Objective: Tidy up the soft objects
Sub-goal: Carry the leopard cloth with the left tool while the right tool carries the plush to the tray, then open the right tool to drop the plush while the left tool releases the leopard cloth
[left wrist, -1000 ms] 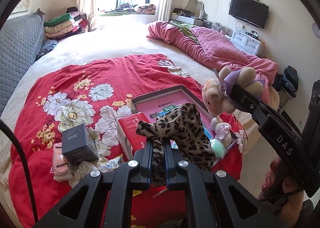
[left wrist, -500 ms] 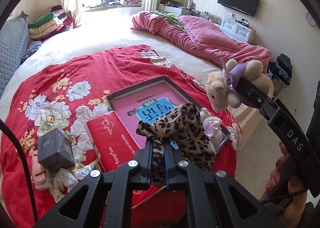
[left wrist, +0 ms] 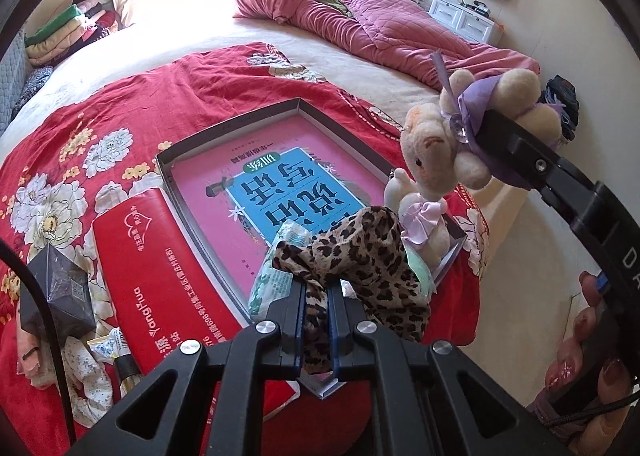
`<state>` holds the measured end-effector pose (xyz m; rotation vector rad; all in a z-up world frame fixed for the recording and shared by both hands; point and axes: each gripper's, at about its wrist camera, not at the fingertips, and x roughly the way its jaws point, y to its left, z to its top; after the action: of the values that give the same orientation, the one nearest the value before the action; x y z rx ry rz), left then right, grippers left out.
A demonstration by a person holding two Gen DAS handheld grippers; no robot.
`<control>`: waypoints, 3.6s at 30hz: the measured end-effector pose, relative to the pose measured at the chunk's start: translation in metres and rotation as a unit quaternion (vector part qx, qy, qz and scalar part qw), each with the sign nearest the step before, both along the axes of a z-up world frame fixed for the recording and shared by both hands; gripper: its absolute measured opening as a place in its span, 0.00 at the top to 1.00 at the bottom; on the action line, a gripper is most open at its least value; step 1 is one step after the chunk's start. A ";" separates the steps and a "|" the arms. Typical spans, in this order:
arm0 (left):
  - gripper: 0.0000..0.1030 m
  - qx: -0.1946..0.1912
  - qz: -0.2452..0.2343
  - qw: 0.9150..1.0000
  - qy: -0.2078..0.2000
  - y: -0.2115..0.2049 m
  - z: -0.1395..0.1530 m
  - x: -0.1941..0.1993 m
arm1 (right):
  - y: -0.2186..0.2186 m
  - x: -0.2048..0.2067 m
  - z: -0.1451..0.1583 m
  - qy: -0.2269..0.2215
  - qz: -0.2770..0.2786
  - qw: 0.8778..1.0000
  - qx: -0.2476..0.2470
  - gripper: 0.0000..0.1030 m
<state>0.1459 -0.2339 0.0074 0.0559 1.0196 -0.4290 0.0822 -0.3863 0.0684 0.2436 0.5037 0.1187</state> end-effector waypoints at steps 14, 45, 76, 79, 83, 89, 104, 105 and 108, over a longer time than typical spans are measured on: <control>0.91 0.023 0.003 1.000 0.019 -0.006 -0.026 0.020 | 0.002 0.017 -0.028 0.033 -0.007 0.999 -0.033 0.73; 0.90 0.011 0.019 0.999 0.035 0.004 -0.032 0.031 | 0.014 0.048 -0.087 0.119 0.045 0.991 -0.051 0.69; 0.77 -0.003 0.021 0.999 0.043 0.009 -0.027 0.028 | 0.002 0.035 -0.073 0.091 0.056 0.994 0.022 0.45; 0.72 -0.005 0.021 0.999 0.041 0.010 -0.025 0.028 | -0.002 0.034 -0.072 0.090 0.047 0.994 0.028 0.44; 0.65 -0.001 0.017 0.999 0.039 0.009 -0.025 0.027 | -0.008 0.034 -0.073 0.094 0.033 0.994 0.037 0.42; 0.61 0.000 0.016 0.999 0.033 0.010 -0.022 0.025 | -0.012 0.032 -0.074 0.098 0.019 0.994 0.034 0.41; 0.42 0.001 0.017 1.000 0.007 0.014 -0.004 0.013 | -0.019 0.026 -0.064 0.090 -0.038 0.995 -0.008 0.31; 0.41 0.000 0.017 1.000 0.006 0.015 -0.003 0.012 | -0.019 0.025 -0.062 0.085 -0.040 0.995 -0.013 0.30; 0.40 -0.002 0.017 1.000 0.001 0.017 0.002 0.009 | -0.019 0.023 -0.060 0.082 -0.049 0.995 -0.019 0.30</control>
<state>0.1549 -0.2174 0.0091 0.0349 1.0206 -0.3998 0.1053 -0.4058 0.0088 0.2405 0.6560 -0.0064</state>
